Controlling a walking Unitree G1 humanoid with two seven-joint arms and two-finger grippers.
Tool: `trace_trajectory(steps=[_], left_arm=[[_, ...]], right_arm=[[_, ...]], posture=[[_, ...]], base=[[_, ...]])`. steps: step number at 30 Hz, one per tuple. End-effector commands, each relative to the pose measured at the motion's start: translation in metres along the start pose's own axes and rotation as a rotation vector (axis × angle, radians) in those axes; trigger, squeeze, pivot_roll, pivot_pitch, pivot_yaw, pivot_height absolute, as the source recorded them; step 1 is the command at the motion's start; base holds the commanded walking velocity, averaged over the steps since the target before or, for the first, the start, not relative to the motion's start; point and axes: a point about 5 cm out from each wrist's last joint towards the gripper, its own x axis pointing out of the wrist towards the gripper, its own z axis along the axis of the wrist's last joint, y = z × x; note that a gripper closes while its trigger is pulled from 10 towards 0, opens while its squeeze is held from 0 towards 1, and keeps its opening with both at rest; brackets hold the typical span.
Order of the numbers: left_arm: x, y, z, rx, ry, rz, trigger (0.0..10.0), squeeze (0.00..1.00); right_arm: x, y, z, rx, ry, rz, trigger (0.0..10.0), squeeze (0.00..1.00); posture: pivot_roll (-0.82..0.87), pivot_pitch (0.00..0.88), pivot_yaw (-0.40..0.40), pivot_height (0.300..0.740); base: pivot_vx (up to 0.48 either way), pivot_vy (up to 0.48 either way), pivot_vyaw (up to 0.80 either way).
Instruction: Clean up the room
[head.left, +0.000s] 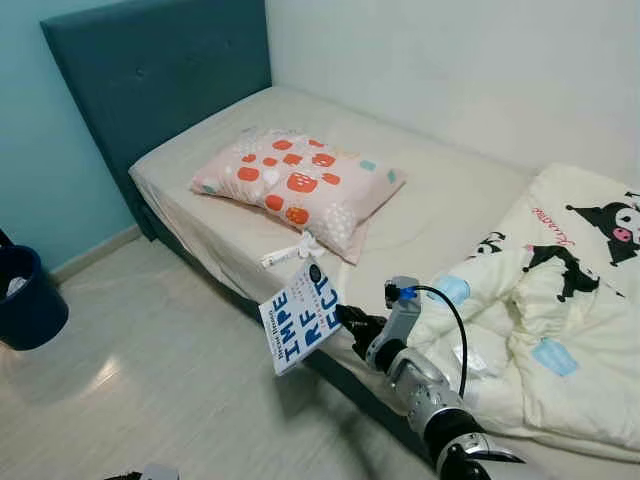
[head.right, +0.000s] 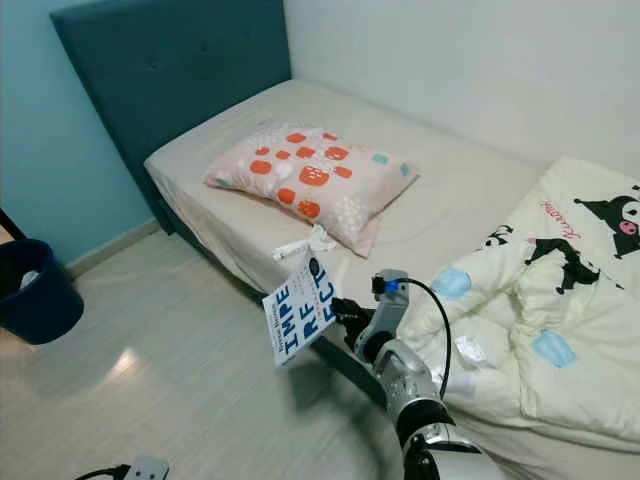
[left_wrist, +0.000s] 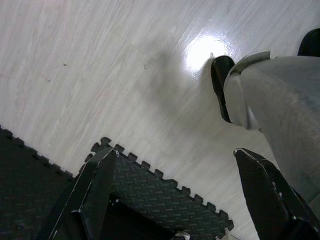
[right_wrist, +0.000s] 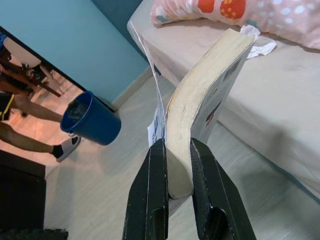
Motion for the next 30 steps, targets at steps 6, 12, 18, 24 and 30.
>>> trace_trajectory(steps=[6, 12, 18, 24, 30], left_arm=[[-0.001, 0.000, -0.005, -0.007, 0.010, -0.005, 10.0, 0.00], [-0.001, 0.000, -0.005, -0.010, 0.009, -0.001, 10.0, 0.00], [-0.001, 0.000, -0.005, -0.028, 0.006, 0.007, 10.0, 0.00], [-0.001, 0.000, -0.005, -0.022, 0.009, 0.006, 10.0, 0.00], [-0.001, 0.000, -0.006, -0.021, 0.008, 0.004, 10.0, 0.00]], right_arm=[[0.003, 0.009, 0.007, -0.036, -0.044, 0.079, 10.0, 0.00], [0.004, 0.010, 0.008, -0.069, -0.047, 0.079, 10.0, 0.00], [0.003, 0.003, 0.012, -0.034, -0.058, 0.028, 10.0, 0.00], [-0.001, -0.009, 0.014, -0.012, -0.065, -0.055, 10.0, 0.00], [-0.006, -0.021, 0.020, 0.012, -0.108, -0.136, 10.0, 0.00]], posture=[[-0.04, 0.119, -0.001, 0.740], [-0.04, 0.120, -0.002, 0.740], [-0.04, 0.122, -0.001, 0.740], [-0.04, 0.124, -0.001, 0.740], [-0.03, 0.125, -0.001, 0.740]], base=[[0.480, 0.000, 0.00], [0.471, 0.000, 0.53], [0.076, 0.000, 0.00], [0.000, 0.000, -0.51], [0.000, 0.000, -0.61]])
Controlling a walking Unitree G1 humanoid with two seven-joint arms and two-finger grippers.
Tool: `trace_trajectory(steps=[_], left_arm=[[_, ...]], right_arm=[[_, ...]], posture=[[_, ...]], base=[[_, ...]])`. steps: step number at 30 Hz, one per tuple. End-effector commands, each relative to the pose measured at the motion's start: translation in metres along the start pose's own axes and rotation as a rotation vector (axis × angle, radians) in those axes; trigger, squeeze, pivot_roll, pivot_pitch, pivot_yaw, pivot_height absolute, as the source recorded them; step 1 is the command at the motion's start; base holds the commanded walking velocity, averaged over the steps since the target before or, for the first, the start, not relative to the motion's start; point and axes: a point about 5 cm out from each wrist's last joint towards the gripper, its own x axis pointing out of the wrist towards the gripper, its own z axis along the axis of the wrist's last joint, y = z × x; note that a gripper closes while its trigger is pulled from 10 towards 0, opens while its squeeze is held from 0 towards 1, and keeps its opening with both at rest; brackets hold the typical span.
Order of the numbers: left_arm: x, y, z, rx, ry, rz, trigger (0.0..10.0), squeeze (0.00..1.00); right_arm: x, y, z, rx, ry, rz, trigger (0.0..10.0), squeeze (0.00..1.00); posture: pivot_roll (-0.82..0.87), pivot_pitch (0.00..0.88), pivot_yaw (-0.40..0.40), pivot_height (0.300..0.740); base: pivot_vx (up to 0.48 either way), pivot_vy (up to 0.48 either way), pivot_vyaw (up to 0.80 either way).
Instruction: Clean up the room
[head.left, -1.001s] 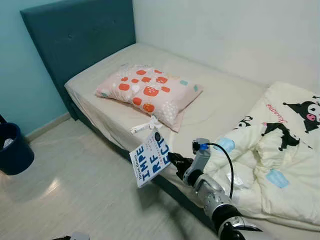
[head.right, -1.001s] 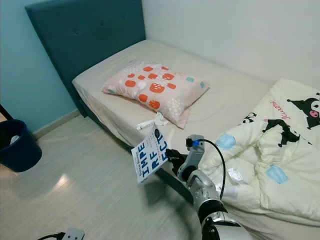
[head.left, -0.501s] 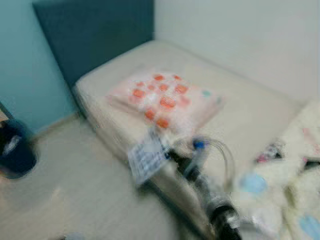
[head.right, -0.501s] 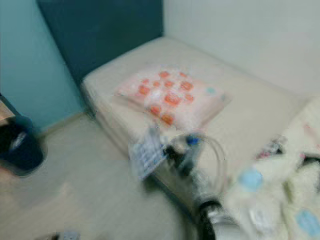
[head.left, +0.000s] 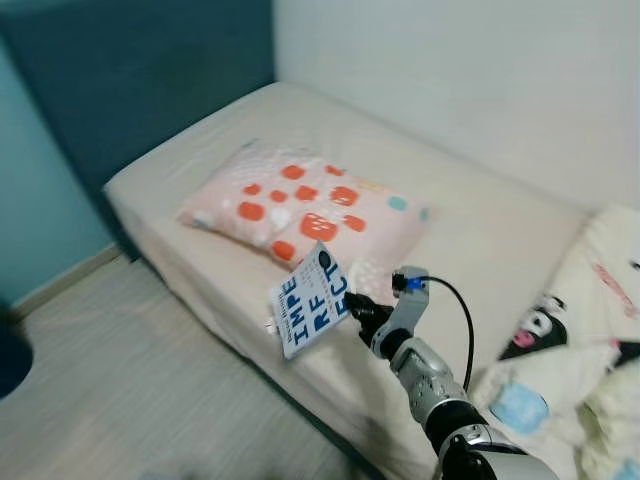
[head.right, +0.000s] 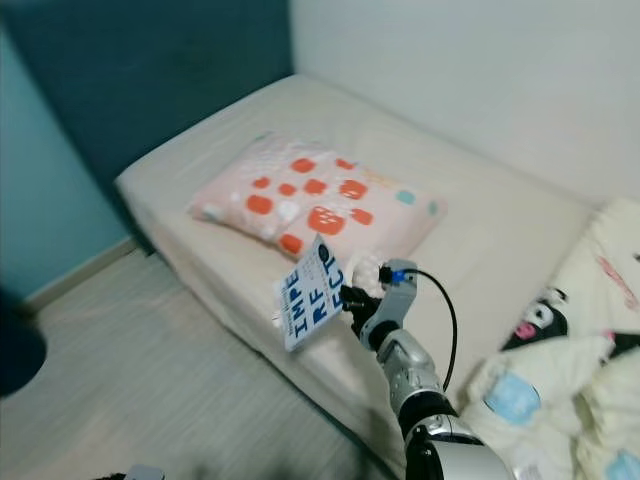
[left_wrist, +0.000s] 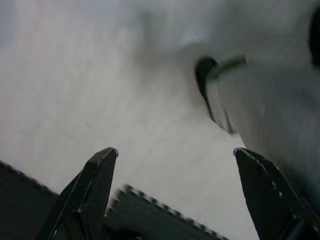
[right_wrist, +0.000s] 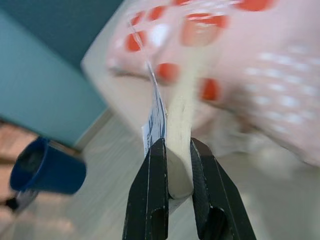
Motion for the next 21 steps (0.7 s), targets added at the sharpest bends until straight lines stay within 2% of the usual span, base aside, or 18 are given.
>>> trace_trajectory(steps=[1, 4, 8, 9, 10, 11, 12, 14, 18, 19, 21], left_arm=[[-0.001, -0.001, -0.008, -0.006, 0.019, -0.004, 10.0, 0.00], [-0.001, -0.001, -0.009, -0.003, 0.018, -0.006, 10.0, 0.00], [-0.001, -0.001, -0.009, -0.001, 0.018, -0.007, 10.0, 0.00], [-0.002, 0.000, -0.009, 0.001, 0.018, -0.005, 10.0, 0.00], [-0.002, 0.000, -0.009, 0.001, 0.018, -0.005, 10.0, 0.00], [-0.002, 0.001, -0.011, 0.006, 0.020, 0.000, 10.0, 0.00], [-0.002, 0.001, -0.011, 0.006, 0.020, 0.000, 10.0, 0.00], [-0.003, 0.003, -0.013, 0.014, 0.027, 0.008, 10.0, 0.00], [-0.003, 0.005, -0.016, 0.019, 0.033, 0.015, 10.0, 0.00], [-0.004, 0.006, -0.018, 0.019, 0.036, 0.018, 10.0, 0.00], [-0.004, 0.006, -0.018, 0.019, 0.036, 0.018, 10.0, 0.00]], right_arm=[[-0.003, -0.011, 0.009, 0.032, -0.059, -0.056, 10.0, 0.00], [-0.006, -0.019, 0.015, 0.061, -0.090, -0.096, 10.0, 0.00], [-0.006, -0.021, 0.016, 0.071, -0.099, -0.107, 10.0, 0.00], [-0.008, -0.030, 0.027, 0.103, -0.143, -0.142, 10.0, 0.00], [-0.008, -0.030, 0.027, 0.103, -0.143, -0.142, 10.0, 0.00], [-0.011, -0.043, 0.047, 0.159, -0.219, -0.203, 10.0, 0.00], [-0.011, -0.043, 0.047, 0.159, -0.219, -0.203, 10.0, 0.00], [-0.015, -0.058, 0.074, 0.236, -0.317, -0.269, 10.0, 0.00], [-0.012, -0.057, 0.089, 0.285, -0.357, -0.243, 10.0, 0.00], [-0.009, -0.054, 0.094, 0.280, -0.361, -0.225, 10.0, 0.57], [-0.009, -0.054, 0.094, 0.280, -0.361, -0.225, 10.0, 0.57]], posture=[[-0.03, 0.128, 0.000, 0.740], [-0.02, 0.130, 0.005, 0.740], [-0.02, 0.130, 0.005, 0.740], [0.00, 0.137, 0.010, 0.740], [0.00, 0.137, 0.010, 0.740], [0.01, 0.148, 0.021, 0.740], [0.01, 0.148, 0.021, 0.740], [0.03, 0.159, 0.028, 0.740], [0.04, 0.170, 0.032, 0.740], [0.06, 0.183, 0.035, 0.740], [0.06, 0.183, 0.035, 0.740]], base=[[0.000, 0.000, 0.00], [0.000, 0.000, 0.00], [0.000, 0.000, 0.00], [0.000, 0.000, 0.00], [0.000, 0.000, 0.00], [0.000, 0.000, 0.00], [0.000, 0.000, 0.00], [0.000, 0.000, 0.00], [0.000, 0.000, 0.00], [0.000, 0.000, 0.00], [0.000, 0.000, 0.00]])
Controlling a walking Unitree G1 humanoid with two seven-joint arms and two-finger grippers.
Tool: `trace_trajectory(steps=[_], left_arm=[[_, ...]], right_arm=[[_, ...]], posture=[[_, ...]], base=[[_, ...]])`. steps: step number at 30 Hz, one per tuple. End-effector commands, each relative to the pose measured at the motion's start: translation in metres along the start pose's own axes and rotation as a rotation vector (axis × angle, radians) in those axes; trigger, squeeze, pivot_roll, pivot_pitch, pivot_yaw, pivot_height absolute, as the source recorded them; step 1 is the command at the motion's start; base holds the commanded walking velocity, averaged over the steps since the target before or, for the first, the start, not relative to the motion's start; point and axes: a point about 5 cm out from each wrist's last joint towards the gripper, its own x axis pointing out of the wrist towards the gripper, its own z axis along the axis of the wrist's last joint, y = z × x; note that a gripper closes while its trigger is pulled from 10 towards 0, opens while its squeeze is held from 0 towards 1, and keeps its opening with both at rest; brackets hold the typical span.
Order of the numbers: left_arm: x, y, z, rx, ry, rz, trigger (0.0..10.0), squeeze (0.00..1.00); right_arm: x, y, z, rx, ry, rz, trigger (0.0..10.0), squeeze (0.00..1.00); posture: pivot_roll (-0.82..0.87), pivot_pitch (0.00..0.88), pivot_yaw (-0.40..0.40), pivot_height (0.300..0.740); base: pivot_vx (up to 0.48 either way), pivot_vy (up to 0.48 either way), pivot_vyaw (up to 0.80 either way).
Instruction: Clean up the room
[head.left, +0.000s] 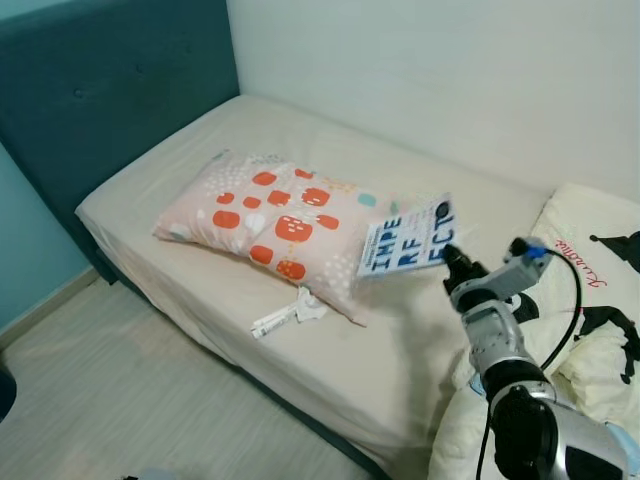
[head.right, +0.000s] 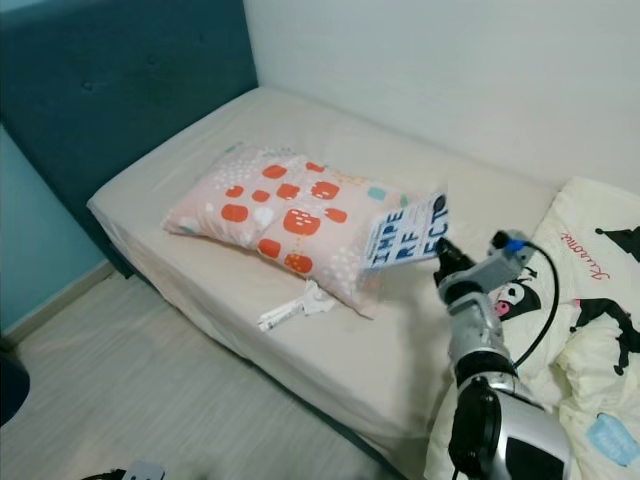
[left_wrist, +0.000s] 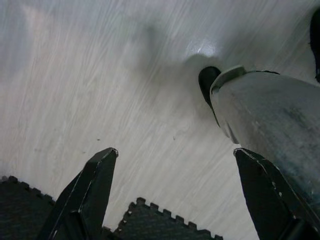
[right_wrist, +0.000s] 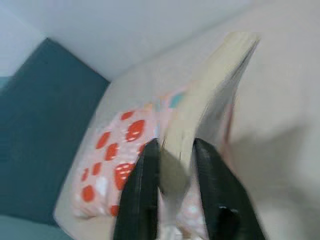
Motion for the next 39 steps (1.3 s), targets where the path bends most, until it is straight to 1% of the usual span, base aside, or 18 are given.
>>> trace_trajectory(steps=[1, 2, 3, 8, 9, 10, 11, 14, 18, 19, 22, 23, 25, 26, 28, 29, 34, 39], left_arm=[[-0.002, 0.006, -0.011, 0.014, 0.032, 0.016, 10.0, 0.00], [-0.002, 0.006, -0.011, 0.014, 0.032, 0.016, 10.0, 0.00], [-0.003, 0.007, -0.012, 0.013, 0.033, 0.018, 10.0, 0.00], [-0.003, 0.008, -0.013, 0.017, 0.034, 0.017, 10.0, 0.00], [-0.003, 0.008, -0.014, 0.020, 0.034, 0.016, 10.0, 0.00], [-0.003, 0.008, -0.013, 0.025, 0.034, 0.012, 10.0, 0.00], [-0.003, 0.008, -0.013, 0.025, 0.034, 0.012, 10.0, 0.00], [-0.003, 0.008, -0.012, 0.035, 0.033, 0.006, 10.0, 0.00], [-0.002, 0.007, -0.010, 0.040, 0.031, 0.004, 10.0, 0.00], [-0.002, 0.007, -0.009, 0.045, 0.028, 0.002, 10.0, 0.00], [-0.002, 0.007, -0.009, 0.045, 0.028, 0.002, 10.0, 0.00], [-0.002, 0.006, -0.008, 0.047, 0.025, -0.001, 10.0, 0.00], [-0.001, 0.004, -0.005, 0.049, 0.018, -0.007, 10.0, 0.00], [-0.001, 0.004, -0.005, 0.049, 0.018, -0.007, 10.0, 0.00], [-0.001, 0.003, -0.003, 0.050, 0.014, -0.012, 10.0, 0.00], [-0.001, 0.003, -0.003, 0.050, 0.014, -0.012, 10.0, 0.00], [0.000, 0.000, 0.001, 0.047, 0.006, -0.020, 10.0, 0.00], [0.001, -0.001, 0.003, 0.043, 0.003, -0.020, 10.0, 0.00]], right_arm=[[0.002, 0.006, -0.007, 0.021, 0.028, 0.019, 10.0, 0.57], [0.002, 0.006, -0.007, 0.021, 0.028, 0.019, 10.0, 0.57], [0.003, 0.009, -0.006, 0.019, 0.028, 0.025, 10.0, 1.00], [0.000, 0.006, -0.018, 0.024, 0.072, -0.005, 10.0, 1.00], [-0.004, 0.003, -0.027, 0.006, 0.118, -0.030, 10.0, 1.00], [-0.014, -0.006, -0.046, -0.037, 0.196, -0.084, 10.0, 1.00], [-0.014, -0.006, -0.046, -0.037, 0.196, -0.084, 10.0, 1.00], [-0.038, -0.025, -0.078, -0.141, 0.343, -0.205, 10.0, 1.00], [-0.051, -0.036, -0.091, -0.188, 0.415, -0.250, 10.0, 1.00], [-0.063, -0.043, -0.104, -0.251, 0.497, -0.260, 10.0, 0.70], [-0.063, -0.043, -0.104, -0.251, 0.497, -0.260, 10.0, 0.70], [-0.072, -0.047, -0.112, -0.299, 0.547, -0.263, 10.0, 0.00], [-0.092, -0.060, -0.126, -0.396, 0.644, -0.307, 10.0, 0.00], [-0.092, -0.060, -0.126, -0.396, 0.644, -0.307, 10.0, 0.00], [-0.107, -0.072, -0.132, -0.450, 0.699, -0.361, 10.0, 0.00], [-0.107, -0.072, -0.132, -0.450, 0.699, -0.361, 10.0, 0.00], [-0.134, -0.089, -0.142, -0.566, 0.804, -0.417, 10.0, 0.00], [-0.150, -0.101, -0.144, -0.624, 0.860, -0.491, 10.0, 0.00]], posture=[[0.06, 0.184, 0.035, 0.740], [0.06, 0.184, 0.035, 0.740], [0.06, 0.190, 0.037, 0.740], [0.06, 0.195, 0.038, 0.740], [0.06, 0.196, 0.039, 0.740], [0.05, 0.195, 0.040, 0.740], [0.05, 0.195, 0.040, 0.740], [0.04, 0.189, 0.041, 0.740], [0.03, 0.182, 0.041, 0.740], [0.02, 0.176, 0.040, 0.740], [0.02, 0.176, 0.040, 0.740], [0.01, 0.170, 0.036, 0.740], [-0.02, 0.160, 0.030, 0.740], [-0.02, 0.160, 0.030, 0.740], [-0.02, 0.155, 0.026, 0.740], [-0.02, 0.155, 0.026, 0.740], [-0.03, 0.138, 0.014, 0.740], [-0.04, 0.126, 0.009, 0.740]], base=[[0.000, 0.000, 0.00], [0.000, 0.000, 0.00], [0.000, 0.000, 0.00], [0.000, 0.000, 0.00], [0.000, 0.000, 0.00], [0.000, 0.000, 0.00], [0.000, 0.000, 0.00], [0.000, 0.000, 0.00], [0.000, 0.000, 0.00], [0.000, 0.000, 0.00], [0.000, 0.000, 0.00], [0.000, 0.000, 0.00], [0.000, 0.000, 0.00], [0.000, 0.000, 0.00], [0.000, 0.000, 0.00], [0.000, 0.000, 0.00], [0.000, 0.000, -0.59], [0.000, 0.000, -0.73]])
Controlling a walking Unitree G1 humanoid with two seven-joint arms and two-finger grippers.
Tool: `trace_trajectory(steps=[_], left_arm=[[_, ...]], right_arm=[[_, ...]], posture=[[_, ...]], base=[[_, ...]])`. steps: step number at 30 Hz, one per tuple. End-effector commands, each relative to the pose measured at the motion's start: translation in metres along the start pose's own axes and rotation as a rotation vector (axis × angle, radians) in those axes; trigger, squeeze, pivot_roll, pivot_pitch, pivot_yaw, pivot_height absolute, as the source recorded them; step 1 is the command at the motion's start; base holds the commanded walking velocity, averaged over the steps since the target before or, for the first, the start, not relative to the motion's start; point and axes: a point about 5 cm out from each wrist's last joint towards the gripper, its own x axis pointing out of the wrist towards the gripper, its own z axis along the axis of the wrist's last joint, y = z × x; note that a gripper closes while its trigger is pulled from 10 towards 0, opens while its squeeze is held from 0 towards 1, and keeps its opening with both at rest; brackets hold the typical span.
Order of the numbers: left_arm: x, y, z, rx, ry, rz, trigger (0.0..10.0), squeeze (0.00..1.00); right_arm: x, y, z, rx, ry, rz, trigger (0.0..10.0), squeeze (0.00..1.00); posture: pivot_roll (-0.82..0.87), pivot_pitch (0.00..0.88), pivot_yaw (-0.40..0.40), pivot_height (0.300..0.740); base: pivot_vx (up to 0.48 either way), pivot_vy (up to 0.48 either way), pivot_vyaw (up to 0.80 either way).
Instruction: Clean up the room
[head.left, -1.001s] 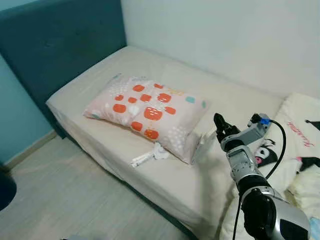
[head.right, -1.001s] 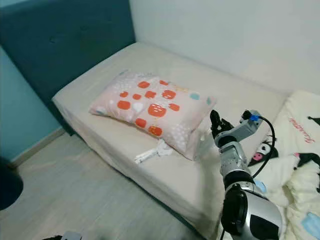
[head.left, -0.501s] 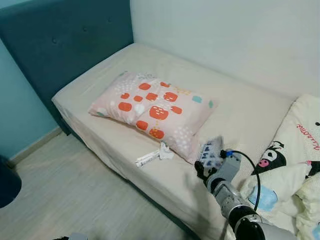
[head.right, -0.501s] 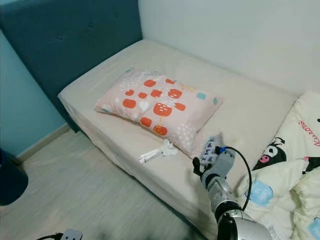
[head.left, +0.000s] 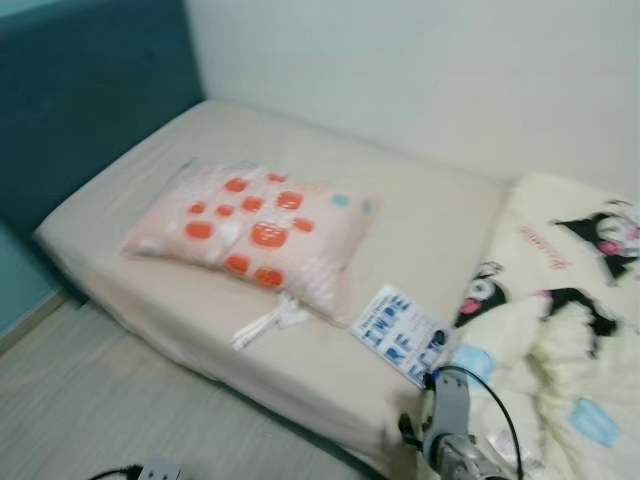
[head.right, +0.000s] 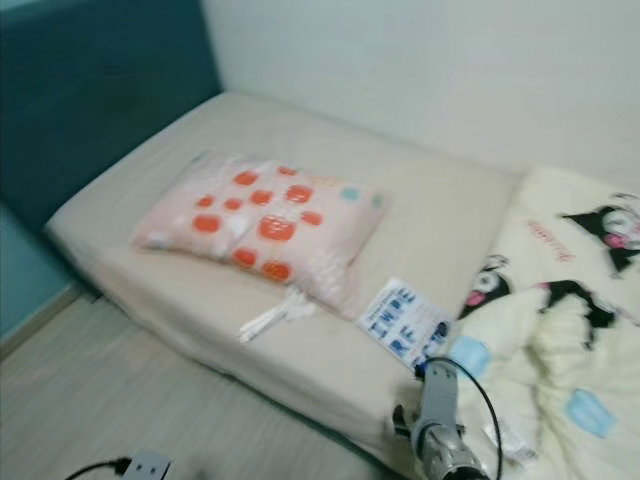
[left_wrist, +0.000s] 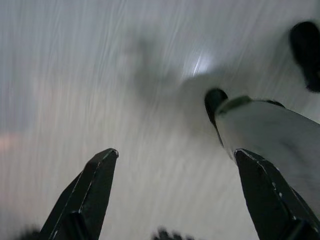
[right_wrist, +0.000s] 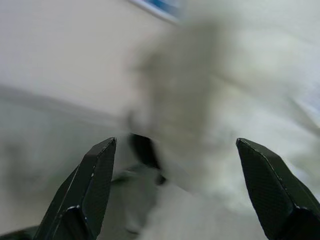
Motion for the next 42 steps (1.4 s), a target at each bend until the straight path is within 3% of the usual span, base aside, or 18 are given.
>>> trace_trajectory(steps=[1, 4, 6, 7, 12, 20, 24, 29, 34, 42], left_arm=[[-0.002, -0.001, -0.012, 0.006, 0.039, -0.005, 10.0, 0.00], [-0.002, -0.002, -0.011, -0.005, 0.035, -0.006, 10.0, 0.00], [-0.001, -0.002, -0.009, -0.017, 0.029, -0.008, 10.0, 0.00], [-0.001, -0.002, -0.009, -0.017, 0.029, -0.008, 10.0, 0.00], [-0.001, -0.002, -0.007, -0.037, 0.024, -0.003, 10.0, 0.00], [0.000, -0.001, -0.005, -0.008, 0.038, -0.001, 10.0, 0.00], [0.000, -0.001, -0.005, -0.007, 0.041, -0.001, 10.0, 0.00], [0.000, -0.002, -0.005, -0.007, 0.046, -0.004, 10.0, 0.00], [0.000, -0.004, -0.004, -0.013, 0.042, -0.007, 10.0, 0.00], [0.000, -0.005, -0.004, -0.012, 0.043, -0.011, 10.0, 0.00]], right_arm=[[-0.002, -0.001, -0.022, -0.048, 0.079, -0.034, 10.0, 0.00], [-0.003, -0.004, -0.029, -0.073, 0.104, -0.053, 10.0, 0.00], [-0.005, 0.000, -0.041, -0.158, 0.139, -0.043, 10.0, 0.00], [-0.005, 0.000, -0.041, -0.158, 0.139, -0.043, 10.0, 0.00], [-0.009, 0.014, -0.060, -0.254, 0.198, 0.020, 10.0, 0.00], [-0.011, 0.014, -0.068, -0.279, 0.230, 0.030, 10.0, 0.00], [-0.011, 0.014, -0.068, -0.280, 0.220, 0.032, 10.0, 0.00], [-0.008, 0.021, -0.054, -0.308, 0.132, 0.076, 10.0, 0.00], [-0.006, 0.038, -0.034, -0.364, 0.040, 0.152, 10.0, 0.00], [-0.006, 0.036, -0.033, -0.366, 0.044, 0.150, 10.0, 0.00]], posture=[[-0.04, 0.123, 0.007, 0.740], [-0.04, 0.120, 0.007, 0.740], [-0.04, 0.117, 0.009, 0.740], [-0.04, 0.117, 0.009, 0.740], [-0.03, 0.111, 0.003, 0.740], [-0.03, 0.113, -0.007, 0.740], [-0.03, 0.111, -0.008, 0.740], [-0.03, 0.104, -0.012, 0.740], [-0.03, 0.097, -0.015, 0.740], [-0.04, 0.095, -0.017, 0.740]], base=[[0.000, 0.000, -0.73], [0.000, 0.000, -0.73], [0.000, 0.000, -0.72], [0.000, 0.000, -0.72], [0.000, 0.000, -0.72], [0.000, 0.000, -0.72], [0.000, 0.000, -0.72], [0.000, -0.239, 0.00], [0.000, -0.465, 0.00], [0.000, -0.465, 0.00]])
